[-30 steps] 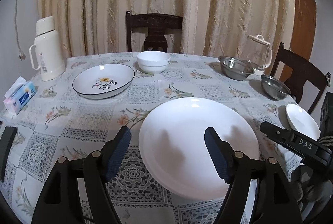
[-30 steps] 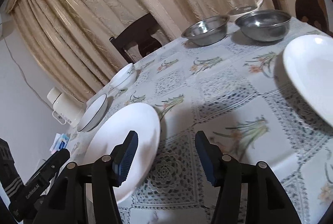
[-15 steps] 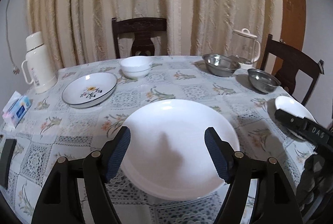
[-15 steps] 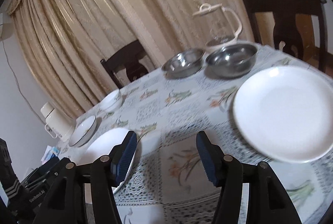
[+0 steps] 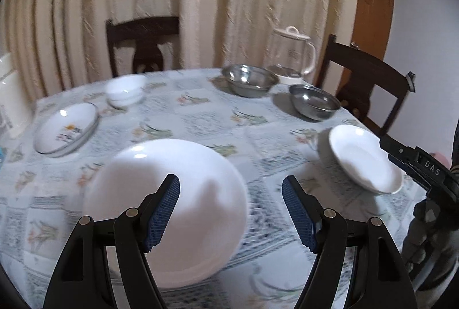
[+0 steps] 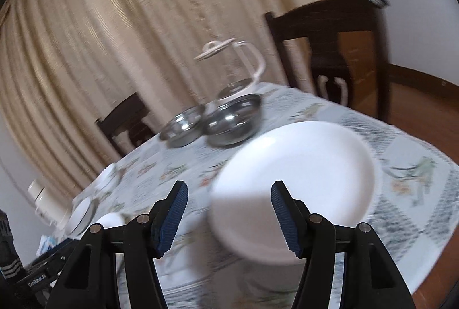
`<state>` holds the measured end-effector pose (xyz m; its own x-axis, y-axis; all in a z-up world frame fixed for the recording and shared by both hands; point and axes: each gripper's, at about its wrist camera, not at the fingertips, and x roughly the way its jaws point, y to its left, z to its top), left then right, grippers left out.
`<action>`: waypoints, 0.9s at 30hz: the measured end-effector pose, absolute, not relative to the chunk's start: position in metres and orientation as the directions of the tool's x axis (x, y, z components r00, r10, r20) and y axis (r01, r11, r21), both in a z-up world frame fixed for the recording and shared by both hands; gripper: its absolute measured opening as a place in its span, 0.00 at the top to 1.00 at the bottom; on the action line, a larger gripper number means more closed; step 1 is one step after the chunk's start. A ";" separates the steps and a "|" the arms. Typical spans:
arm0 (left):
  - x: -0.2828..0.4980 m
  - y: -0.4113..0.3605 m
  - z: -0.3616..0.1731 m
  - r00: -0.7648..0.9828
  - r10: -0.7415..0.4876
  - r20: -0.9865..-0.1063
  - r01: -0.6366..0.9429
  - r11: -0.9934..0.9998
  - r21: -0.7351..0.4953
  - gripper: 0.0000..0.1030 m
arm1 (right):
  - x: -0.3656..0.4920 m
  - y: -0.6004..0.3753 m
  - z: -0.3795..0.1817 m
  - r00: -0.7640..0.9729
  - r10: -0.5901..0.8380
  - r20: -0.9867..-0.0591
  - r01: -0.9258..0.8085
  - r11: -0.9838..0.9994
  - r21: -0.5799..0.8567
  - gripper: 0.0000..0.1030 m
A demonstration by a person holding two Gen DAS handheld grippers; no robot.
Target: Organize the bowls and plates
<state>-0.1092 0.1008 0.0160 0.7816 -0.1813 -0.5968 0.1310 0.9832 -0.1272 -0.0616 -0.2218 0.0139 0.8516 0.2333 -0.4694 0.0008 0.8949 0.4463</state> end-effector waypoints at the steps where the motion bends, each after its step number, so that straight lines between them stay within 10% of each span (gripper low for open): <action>1: -0.105 0.096 0.014 0.772 -0.195 -0.604 0.139 0.981 -0.139 0.27 | -0.062 -0.232 0.012 0.855 0.215 -0.473 0.025 0.892 0.452 0.38; 27: -0.007 -0.021 -0.029 0.541 -0.493 -0.681 0.316 0.870 -0.378 0.28 | -0.031 -0.315 -0.033 0.794 0.202 -0.573 0.156 0.844 0.514 0.38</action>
<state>-0.0069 -0.0210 -0.0287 0.5412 -0.4929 -0.6813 0.3165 0.8700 -0.3780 -0.0305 -0.3147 -0.0331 0.7944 0.2020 -0.5728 0.1560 0.8436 0.5138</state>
